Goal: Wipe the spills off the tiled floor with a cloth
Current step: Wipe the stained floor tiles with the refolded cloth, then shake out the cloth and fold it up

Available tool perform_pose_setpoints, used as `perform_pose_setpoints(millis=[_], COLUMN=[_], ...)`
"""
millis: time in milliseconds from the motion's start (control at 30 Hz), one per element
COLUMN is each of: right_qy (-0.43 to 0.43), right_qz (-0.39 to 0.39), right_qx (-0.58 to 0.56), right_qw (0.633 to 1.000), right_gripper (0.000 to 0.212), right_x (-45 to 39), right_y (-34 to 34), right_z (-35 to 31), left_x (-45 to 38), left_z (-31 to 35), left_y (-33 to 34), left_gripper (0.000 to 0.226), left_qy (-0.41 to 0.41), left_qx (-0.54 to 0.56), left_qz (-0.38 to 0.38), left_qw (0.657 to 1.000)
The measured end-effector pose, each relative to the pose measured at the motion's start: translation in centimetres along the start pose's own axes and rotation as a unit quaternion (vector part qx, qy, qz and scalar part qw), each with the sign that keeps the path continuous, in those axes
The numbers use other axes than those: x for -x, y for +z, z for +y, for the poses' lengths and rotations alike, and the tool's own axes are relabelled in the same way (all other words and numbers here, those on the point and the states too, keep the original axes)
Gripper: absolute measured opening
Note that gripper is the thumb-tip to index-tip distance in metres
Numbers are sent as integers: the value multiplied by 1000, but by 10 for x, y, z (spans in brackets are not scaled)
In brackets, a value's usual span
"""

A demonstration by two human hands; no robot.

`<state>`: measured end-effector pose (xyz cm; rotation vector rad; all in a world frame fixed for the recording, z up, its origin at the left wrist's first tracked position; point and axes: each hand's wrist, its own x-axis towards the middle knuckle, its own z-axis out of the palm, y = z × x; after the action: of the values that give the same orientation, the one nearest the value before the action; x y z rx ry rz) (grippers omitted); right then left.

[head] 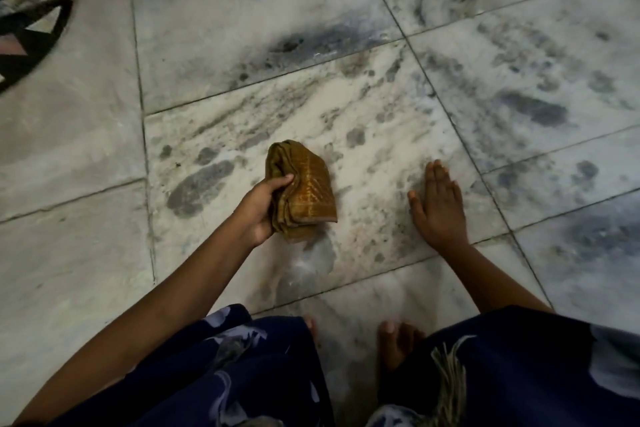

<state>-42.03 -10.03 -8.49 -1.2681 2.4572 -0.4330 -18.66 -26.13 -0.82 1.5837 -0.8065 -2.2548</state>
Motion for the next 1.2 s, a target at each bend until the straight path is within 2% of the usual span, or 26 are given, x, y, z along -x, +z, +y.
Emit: perform_pose_setpoints(millis=[133,333,467,733,967,1200], right_qy=[-35,-95,-119,-130,-139,-166], right_qz=[-9,-24,-34,-79,-73,-44], right_qx=[3,8,9,-14,-48,-86], right_qw=[999,995,992,988,986,981], right_gripper=[69,65,61,59,60,56], right_x=[-2,-26,-55,-104,-106,-78], right_y=[-6,-12,-11,-55,-172,-348], right_z=[-14,-38,-55,-115,-202,-299], left_x=[-6,-28,-49,-51,45,202], left_z=[11,27,43,113,219,329], left_y=[5,5,4,33,60,96], left_gripper=[26,45,39,39,30,43], left_qy=[-20,-30,-61,-92,-83,-65], left_qx=[79,110,56,106,154,145], left_qz=[-25,-42,-2,58,86,80], left_qw=[996,993,997,988,981,984])
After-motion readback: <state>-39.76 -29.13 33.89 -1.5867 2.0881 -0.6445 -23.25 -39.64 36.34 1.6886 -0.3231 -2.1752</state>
